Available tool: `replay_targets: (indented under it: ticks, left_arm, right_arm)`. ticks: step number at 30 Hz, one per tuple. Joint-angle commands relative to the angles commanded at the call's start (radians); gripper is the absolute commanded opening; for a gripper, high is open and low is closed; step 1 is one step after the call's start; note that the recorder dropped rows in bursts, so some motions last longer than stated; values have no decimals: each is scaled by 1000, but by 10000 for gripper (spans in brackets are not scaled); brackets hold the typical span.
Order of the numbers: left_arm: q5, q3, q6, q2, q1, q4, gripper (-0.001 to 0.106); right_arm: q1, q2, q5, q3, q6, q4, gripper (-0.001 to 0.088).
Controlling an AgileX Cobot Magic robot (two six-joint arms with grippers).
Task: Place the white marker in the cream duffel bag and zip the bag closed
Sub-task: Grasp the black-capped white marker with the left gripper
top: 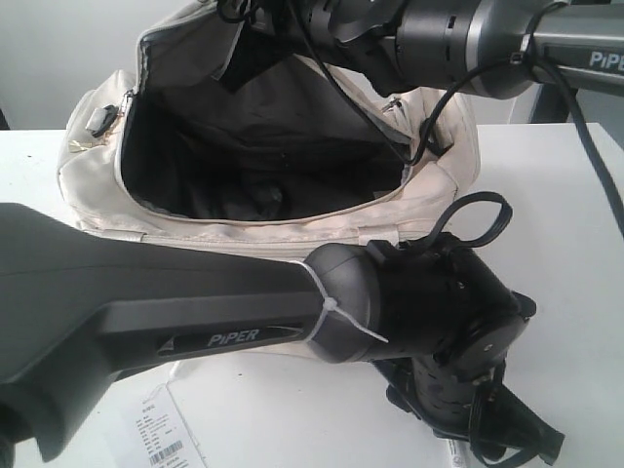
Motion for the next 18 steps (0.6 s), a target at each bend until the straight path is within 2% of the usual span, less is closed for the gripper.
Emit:
replay_targets:
  ticks: [18]
  left_arm:
    - [-15, 0, -6, 12, 0, 4, 608]
  right_arm:
    - [0, 0, 0, 0, -13, 0, 0]
